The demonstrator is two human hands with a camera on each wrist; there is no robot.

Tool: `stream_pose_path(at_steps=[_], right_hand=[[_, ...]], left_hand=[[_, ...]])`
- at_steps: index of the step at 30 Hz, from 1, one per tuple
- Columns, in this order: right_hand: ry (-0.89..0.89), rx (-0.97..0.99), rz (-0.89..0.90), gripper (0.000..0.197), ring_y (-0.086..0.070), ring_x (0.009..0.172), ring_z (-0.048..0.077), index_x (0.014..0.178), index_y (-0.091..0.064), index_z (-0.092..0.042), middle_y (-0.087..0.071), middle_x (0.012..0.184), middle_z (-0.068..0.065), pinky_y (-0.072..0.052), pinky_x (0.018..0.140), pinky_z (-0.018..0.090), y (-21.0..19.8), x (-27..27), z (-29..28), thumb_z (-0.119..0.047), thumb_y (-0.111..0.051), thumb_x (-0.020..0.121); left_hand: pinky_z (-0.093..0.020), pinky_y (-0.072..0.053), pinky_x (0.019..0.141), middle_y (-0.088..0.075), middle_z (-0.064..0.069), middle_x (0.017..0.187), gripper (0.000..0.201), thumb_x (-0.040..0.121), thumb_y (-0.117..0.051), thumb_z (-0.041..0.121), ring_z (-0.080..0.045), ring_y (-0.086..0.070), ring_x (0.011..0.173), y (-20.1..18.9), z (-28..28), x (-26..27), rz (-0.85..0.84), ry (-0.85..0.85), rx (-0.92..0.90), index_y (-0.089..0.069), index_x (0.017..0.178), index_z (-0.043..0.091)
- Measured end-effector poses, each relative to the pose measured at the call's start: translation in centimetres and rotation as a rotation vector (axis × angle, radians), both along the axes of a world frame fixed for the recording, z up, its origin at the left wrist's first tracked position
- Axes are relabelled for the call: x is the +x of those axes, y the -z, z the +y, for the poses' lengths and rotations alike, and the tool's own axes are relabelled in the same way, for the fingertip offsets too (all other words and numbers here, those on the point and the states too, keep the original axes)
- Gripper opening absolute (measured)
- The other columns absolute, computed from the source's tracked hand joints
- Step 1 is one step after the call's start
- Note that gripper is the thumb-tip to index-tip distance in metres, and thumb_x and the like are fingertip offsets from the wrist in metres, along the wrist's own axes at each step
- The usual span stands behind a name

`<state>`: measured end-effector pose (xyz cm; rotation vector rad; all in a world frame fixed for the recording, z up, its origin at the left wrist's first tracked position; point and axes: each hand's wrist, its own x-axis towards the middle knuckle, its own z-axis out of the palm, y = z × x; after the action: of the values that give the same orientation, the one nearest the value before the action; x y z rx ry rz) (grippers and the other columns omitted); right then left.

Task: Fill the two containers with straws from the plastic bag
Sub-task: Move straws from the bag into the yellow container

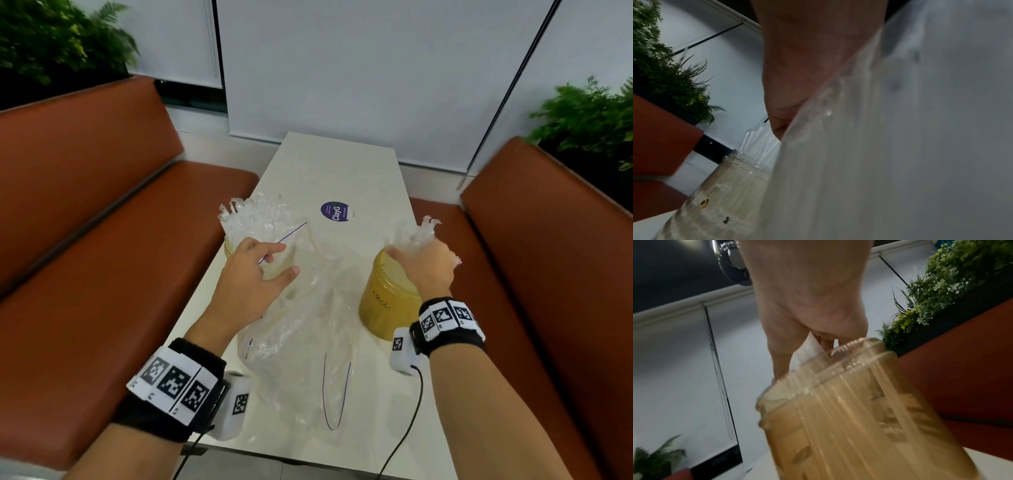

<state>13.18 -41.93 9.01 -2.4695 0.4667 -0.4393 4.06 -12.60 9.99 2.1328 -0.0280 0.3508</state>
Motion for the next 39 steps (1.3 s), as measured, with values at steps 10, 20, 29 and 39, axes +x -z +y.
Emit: stream_pose_path(at_steps=[10, 20, 29, 39], right_hand=[[0.095, 0.148, -0.069, 0.065, -0.068, 0.100, 0.018, 0.125, -0.066, -0.019, -0.074, 0.114, 0.000, -0.053, 0.081, 0.032, -1.7, -0.4, 0.2, -0.058, -0.080, 0.074], [-0.859, 0.153, -0.249, 0.005, -0.072, 0.066, 0.009, 0.087, -0.078, -0.009, -0.074, 0.073, -0.004, -0.059, 0.068, 0.023, -8.3, -3.4, 10.5, -0.008, -0.073, 0.086], [-1.175, -0.567, 0.788, 0.063, -0.047, 0.138, 0.017, 0.145, -0.049, -0.017, -0.052, 0.148, 0.000, -0.043, 0.111, 0.034, -5.4, -3.9, 17.3, 0.003, -0.060, 0.087], [-1.261, -0.598, 0.904, 0.070, -0.049, 0.129, 0.023, 0.151, -0.038, -0.027, -0.049, 0.141, 0.001, -0.042, 0.109, 0.040, -2.3, -2.9, 17.2, -0.021, -0.071, 0.090]], left_hand=[[-0.010, -0.037, 0.061, -0.059, 0.004, 0.108, 0.038, 0.095, -0.053, 0.000, -0.009, -0.048, 0.062, -0.7, 1.3, 0.1, 0.019, 0.090, 0.061, -0.069, 0.122, 0.021], [-0.003, -0.038, 0.067, -0.067, 0.008, 0.106, 0.048, 0.085, -0.049, -0.012, 0.012, -0.054, 0.073, -1.5, 2.3, 0.1, -0.061, 0.117, 0.107, -0.073, 0.114, 0.019], [-0.002, -0.041, 0.076, -0.069, 0.005, 0.111, 0.049, 0.087, -0.049, -0.015, 0.014, -0.056, 0.084, -1.1, 3.0, 0.2, -0.097, 0.164, 0.128, -0.073, 0.117, 0.015], [-0.002, -0.040, 0.071, -0.070, 0.002, 0.106, 0.047, 0.083, -0.050, -0.019, 0.016, -0.056, 0.080, -0.2, 3.8, 0.3, -0.184, 0.137, 0.083, -0.074, 0.111, 0.010]])
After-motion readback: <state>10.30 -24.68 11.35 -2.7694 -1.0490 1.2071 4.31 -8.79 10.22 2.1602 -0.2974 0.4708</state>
